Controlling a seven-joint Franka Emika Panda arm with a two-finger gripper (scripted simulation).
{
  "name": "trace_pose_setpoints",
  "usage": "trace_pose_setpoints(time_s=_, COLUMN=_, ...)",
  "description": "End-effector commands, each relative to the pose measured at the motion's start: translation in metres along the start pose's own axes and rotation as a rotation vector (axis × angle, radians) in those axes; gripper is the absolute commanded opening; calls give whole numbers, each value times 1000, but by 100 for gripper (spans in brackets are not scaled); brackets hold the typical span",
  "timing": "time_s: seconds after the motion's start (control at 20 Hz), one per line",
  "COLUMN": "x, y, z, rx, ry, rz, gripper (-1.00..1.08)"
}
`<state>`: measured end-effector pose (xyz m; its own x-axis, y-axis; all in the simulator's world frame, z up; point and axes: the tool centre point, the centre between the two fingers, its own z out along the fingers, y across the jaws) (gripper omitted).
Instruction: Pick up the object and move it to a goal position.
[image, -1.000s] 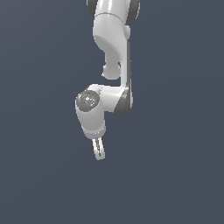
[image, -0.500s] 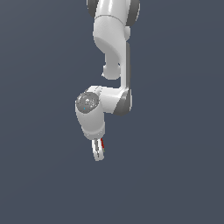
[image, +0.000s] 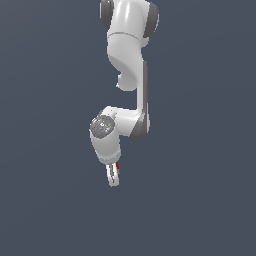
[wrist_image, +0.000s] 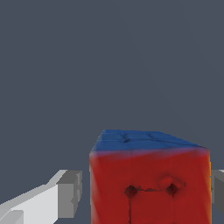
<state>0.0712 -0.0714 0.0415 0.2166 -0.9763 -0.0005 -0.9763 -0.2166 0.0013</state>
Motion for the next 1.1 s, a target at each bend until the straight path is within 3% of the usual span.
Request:
trace_pose_setpoints(time_s=0.0, x=0, y=0, z=7, rx=1, ry=0, rz=1, gripper=100)
trace_pose_setpoints(time_s=0.2, x=0, y=-2, z=8, rx=1, ry=0, rz=0, gripper=100)
trace_pose_setpoints(time_s=0.25, x=0, y=-2, z=8, rx=1, ry=0, rz=0, gripper=-100)
trace_pose_setpoints(time_s=1.05, x=6, y=-1, z=-5, rx=1, ry=0, rz=0, gripper=-100)
